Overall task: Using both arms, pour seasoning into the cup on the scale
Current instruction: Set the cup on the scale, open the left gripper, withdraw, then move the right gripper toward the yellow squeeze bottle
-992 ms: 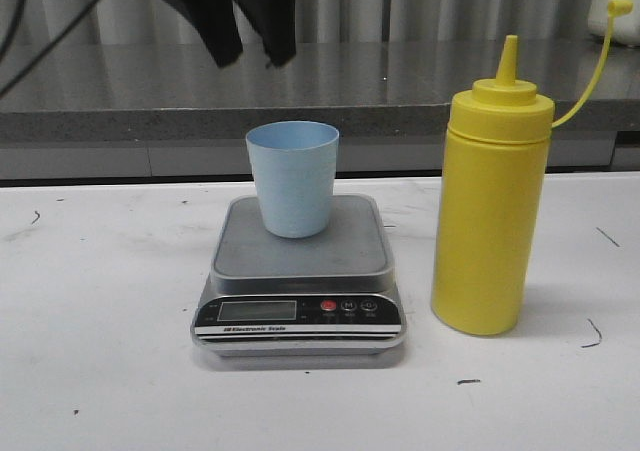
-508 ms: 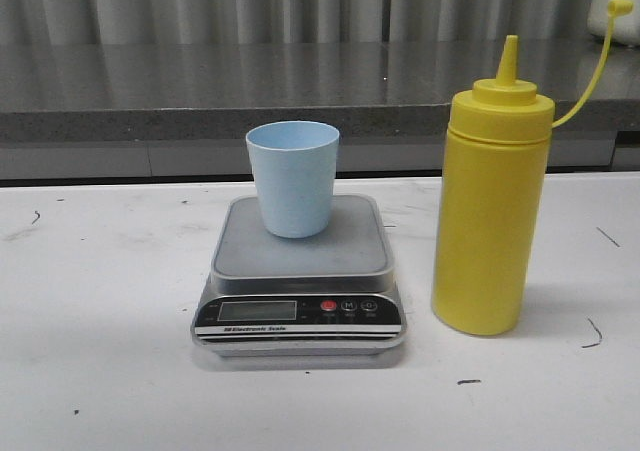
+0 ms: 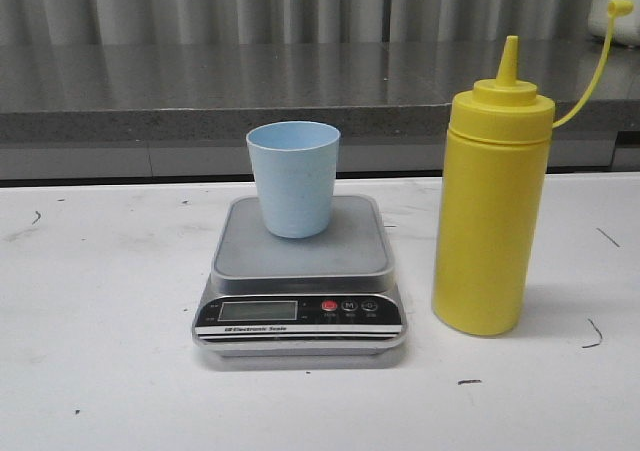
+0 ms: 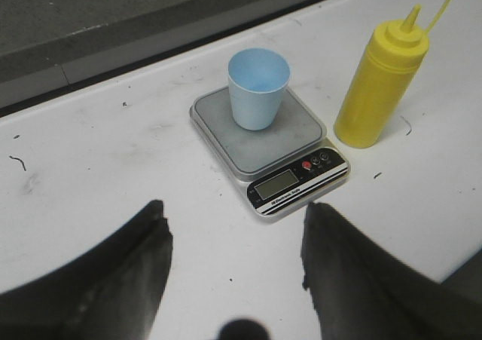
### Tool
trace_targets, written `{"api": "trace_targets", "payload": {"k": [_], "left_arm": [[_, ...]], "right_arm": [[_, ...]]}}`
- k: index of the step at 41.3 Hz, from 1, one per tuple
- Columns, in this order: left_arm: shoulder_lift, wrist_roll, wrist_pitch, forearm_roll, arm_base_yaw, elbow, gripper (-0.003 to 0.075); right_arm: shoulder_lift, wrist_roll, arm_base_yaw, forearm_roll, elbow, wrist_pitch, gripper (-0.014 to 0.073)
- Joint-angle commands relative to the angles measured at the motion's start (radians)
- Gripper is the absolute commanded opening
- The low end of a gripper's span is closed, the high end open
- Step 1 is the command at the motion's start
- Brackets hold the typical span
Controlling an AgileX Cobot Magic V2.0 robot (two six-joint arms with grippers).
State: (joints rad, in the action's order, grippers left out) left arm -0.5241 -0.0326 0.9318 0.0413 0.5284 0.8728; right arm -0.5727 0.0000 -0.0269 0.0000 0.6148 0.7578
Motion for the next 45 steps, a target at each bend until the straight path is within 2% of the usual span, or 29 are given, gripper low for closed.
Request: {"api": "trace_targets", "payload": {"k": [1,11,32,45], "left_arm": [[0.109,-0.046,-0.073,0.005,0.005,-0.03,0.0388],[0.29,-0.052,-0.075,0.0,0.005,-0.115,0.0388],[0.298,-0.052,-0.075,0.0,0.005,-0.127,0.0388],[0.298,-0.052,-0.075,0.0,0.005,-0.127,0.0388]], "right_arm": [[-0.009,-0.012,0.006,0.0,0.029,-0.057,0.0581],[-0.009,-0.012,0.006,0.0,0.029,-0.057,0.0581],[-0.009,-0.012,0.006,0.0,0.029,-0.058,0.0581],[-0.009,-0.012,0.004,0.0,0.029,-0.156,0.0581]]}}
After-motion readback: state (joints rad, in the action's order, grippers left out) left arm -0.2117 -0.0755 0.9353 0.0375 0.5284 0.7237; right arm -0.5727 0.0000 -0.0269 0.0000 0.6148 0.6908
